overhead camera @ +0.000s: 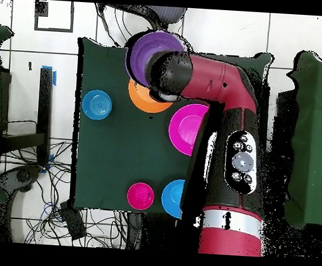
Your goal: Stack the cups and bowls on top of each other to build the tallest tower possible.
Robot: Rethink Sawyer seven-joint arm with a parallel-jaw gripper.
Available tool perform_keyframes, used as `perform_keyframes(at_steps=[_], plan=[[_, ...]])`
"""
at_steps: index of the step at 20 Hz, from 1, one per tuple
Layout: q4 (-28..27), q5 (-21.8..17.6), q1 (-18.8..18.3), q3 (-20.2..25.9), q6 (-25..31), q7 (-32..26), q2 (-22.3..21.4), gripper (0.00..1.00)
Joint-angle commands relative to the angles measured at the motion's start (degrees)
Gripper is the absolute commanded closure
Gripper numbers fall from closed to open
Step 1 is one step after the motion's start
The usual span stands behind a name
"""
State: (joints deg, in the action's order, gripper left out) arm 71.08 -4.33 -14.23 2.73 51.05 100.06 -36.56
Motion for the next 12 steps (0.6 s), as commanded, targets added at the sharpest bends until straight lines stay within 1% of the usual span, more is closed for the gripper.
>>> perform_keyframes(at_steps=[1, 3, 8, 12], plan=[[5.8, -3.8, -0.5, 2.2, 3.0, -2.6, 2.3, 0.00], [6.0, -3.9, -0.6, 2.0, 3.4, -2.8, 1.7, 0.00], [7.4, -4.1, -0.9, 2.3, -0.9, -2.4, 0.9, 0.00], [6.8, -4.6, -0.2, 1.6, -1.0, -1.4, 0.7, 0.00]])
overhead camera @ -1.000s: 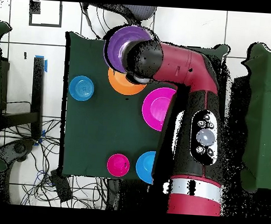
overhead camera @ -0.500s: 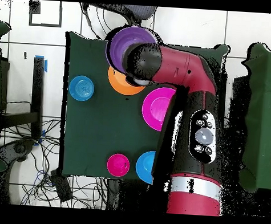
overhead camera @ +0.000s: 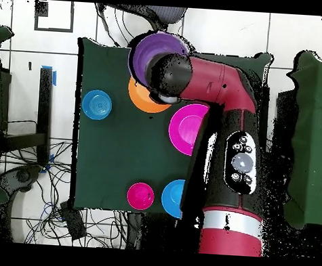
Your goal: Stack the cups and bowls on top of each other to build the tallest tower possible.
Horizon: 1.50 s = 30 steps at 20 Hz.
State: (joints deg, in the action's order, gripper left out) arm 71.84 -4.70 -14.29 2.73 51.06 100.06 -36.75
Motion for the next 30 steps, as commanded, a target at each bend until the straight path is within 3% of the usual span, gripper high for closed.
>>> perform_keyframes(at_steps=[1, 11, 25, 30], plan=[[6.0, -4.3, -0.1, 1.6, -0.7, -1.3, 0.9, 0.00], [7.2, -4.3, 0.3, 1.1, 1.6, -1.8, -1.5, 0.00], [5.2, -3.5, 1.8, 0.1, 11.1, -2.1, -6.9, 0.00], [3.8, -3.8, 2.3, 0.2, 10.9, -0.5, -5.4, 0.00]])
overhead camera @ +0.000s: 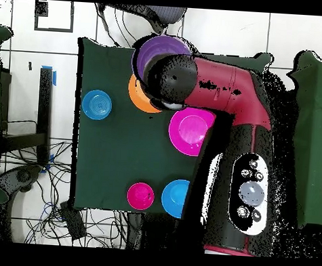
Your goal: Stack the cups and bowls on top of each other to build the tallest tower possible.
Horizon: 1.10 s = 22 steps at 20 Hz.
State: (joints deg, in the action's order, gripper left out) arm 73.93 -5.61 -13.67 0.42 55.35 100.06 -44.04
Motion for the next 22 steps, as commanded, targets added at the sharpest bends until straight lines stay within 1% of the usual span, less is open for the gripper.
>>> perform_keyframes(at_steps=[1, 5, 7, 8, 10, 12, 15, 18, 22], plan=[[1.8, -3.0, 1.7, 2.5, 6.7, -0.6, 1.9, 0.00], [3.2, -3.5, 1.3, 2.1, 7.9, -2.1, -0.1, 0.00], [5.0, -3.5, 0.4, 2.0, 8.5, -4.2, -2.4, 0.00], [6.6, -3.6, -0.6, 1.9, 8.2, -6.1, -3.8, 0.00], [8.7, -4.3, -2.5, 1.9, 6.6, -9.3, -5.0, 0.00], [10.7, -4.9, -4.6, 2.4, 4.3, -12.2, -5.4, 0.00], [12.0, -5.7, -7.4, 3.4, 2.5, -15.1, -5.5, 0.00], [12.5, -6.3, -10.3, 4.6, 3.3, -18.1, -6.2, 0.00], [13.1, -7.4, -13.6, 6.3, 3.6, -20.7, -6.9, 0.00]])
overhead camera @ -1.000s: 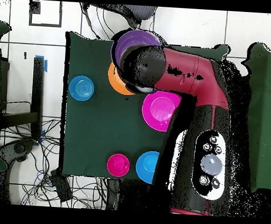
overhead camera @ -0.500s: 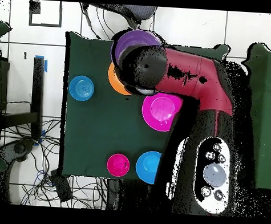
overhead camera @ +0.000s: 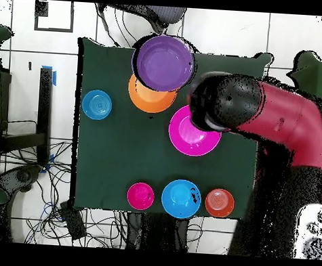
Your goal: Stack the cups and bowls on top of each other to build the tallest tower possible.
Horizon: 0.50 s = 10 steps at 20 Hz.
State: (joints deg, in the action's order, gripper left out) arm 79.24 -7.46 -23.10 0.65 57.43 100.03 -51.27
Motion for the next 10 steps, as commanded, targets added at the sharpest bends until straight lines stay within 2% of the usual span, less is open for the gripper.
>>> perform_keyframes(at_steps=[1, 10], plan=[[7.9, -5.8, -4.9, 6.6, 1.3, -21.0, 0.3, 0.00], [8.3, -6.6, -11.3, 11.9, -0.1, -22.8, 2.5, 0.00]])
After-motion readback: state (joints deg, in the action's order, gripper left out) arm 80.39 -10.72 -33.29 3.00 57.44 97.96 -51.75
